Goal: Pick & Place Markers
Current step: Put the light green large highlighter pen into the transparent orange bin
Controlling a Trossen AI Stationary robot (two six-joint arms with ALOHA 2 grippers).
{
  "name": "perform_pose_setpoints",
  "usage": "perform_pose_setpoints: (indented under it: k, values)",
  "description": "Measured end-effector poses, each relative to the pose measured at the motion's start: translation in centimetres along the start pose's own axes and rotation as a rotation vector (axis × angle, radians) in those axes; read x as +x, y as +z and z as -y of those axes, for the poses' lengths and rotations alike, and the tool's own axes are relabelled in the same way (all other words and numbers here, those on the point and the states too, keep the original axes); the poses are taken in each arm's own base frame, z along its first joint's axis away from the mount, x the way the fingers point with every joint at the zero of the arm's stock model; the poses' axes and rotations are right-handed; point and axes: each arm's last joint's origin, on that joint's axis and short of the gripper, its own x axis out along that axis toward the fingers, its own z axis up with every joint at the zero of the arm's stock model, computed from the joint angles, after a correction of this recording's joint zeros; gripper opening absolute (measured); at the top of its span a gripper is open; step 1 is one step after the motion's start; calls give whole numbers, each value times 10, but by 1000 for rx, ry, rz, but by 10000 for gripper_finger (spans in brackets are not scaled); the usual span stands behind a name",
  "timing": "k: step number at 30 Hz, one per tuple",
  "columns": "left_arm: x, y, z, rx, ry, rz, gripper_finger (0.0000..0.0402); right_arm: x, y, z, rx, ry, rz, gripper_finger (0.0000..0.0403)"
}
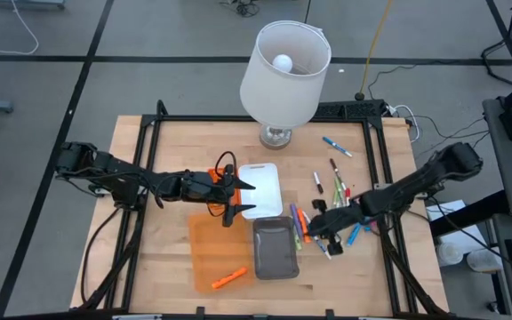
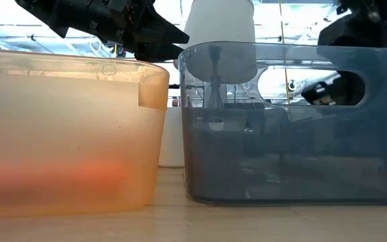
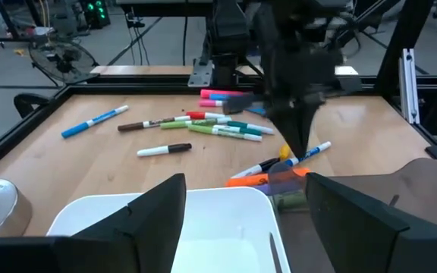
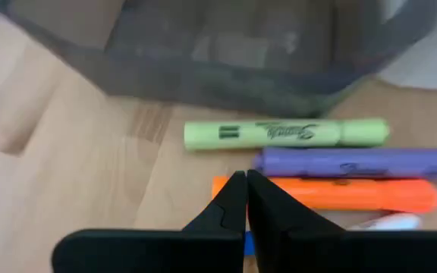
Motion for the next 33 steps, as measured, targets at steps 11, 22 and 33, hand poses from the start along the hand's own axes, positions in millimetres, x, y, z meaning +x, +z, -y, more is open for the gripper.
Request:
perform_pose_setpoints:
  k: [11,22,33]
  values:
    - [0,0,0,-11,1,2,269,26,9,-15,-98,213,132,0]
    - [0,0,0,-10,1,2,269,41,6,-3,-109,124,133,0]
    - [0,0,0,-11,1,1,269,44,5,4,-89,8,125,0]
